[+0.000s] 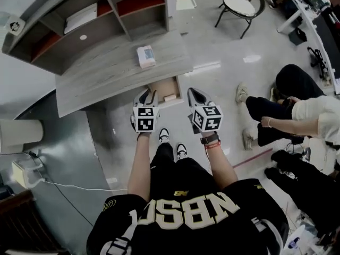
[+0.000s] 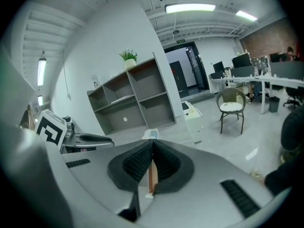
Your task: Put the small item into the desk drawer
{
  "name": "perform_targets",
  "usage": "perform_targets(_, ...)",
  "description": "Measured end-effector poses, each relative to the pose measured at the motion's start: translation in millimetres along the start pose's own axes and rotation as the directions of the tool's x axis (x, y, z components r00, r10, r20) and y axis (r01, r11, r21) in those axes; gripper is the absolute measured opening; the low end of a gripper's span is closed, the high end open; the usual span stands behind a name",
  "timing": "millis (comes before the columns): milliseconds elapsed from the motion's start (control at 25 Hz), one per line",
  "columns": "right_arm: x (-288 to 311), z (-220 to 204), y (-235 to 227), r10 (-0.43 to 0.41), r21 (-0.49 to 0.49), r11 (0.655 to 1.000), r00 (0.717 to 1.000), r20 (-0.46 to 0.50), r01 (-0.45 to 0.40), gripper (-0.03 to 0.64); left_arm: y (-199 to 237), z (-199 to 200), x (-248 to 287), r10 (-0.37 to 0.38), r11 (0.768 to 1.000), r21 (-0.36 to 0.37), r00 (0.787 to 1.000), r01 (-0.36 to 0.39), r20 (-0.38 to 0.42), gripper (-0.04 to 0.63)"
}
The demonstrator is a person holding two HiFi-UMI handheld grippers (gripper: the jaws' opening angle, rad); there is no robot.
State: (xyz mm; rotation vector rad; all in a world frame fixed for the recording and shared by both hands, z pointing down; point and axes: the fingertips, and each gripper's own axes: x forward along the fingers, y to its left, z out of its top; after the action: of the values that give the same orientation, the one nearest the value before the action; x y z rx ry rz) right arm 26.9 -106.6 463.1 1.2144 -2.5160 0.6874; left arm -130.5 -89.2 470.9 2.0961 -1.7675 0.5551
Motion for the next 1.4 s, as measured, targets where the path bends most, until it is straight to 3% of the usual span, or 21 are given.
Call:
perform_targets(280, -32.3, 48.7, 18.1, 0.019, -0.058, 0.998, 0.994, 0.108, -0.012, 0.006, 0.0, 56.4, -64.1, 0.041, 0.998, -0.055, 0.984, -0.032, 0.171, 0.095)
perform_targets(800, -74.5, 123.1, 57.5, 0.051, -0.162, 0.987, 0.955, 0.291, -0.004, 0.006, -1.8, 129.9, -142.1, 0.083, 0.995, -0.088, 0.907, -0.051, 0.413, 0.044)
perform_targets(1080, -77.0, 138.3, 68.4, 0.066, -0.2, 0.98, 0.95, 0.305, -0.004, 0.005, 10.2, 140.5, -155.6, 0.144, 0.989, -0.109, 0.865, -0.104, 0.481, 0.014)
perform_targets(1400, -63.5, 145.1, 72.2, 0.071, -0.23, 0.973, 0.953, 0.295, -0.002, 0.005, 22.7, 150.4, -148.5, 0.144, 0.987, -0.128, 0.861, -0.093, 0.487, 0.014)
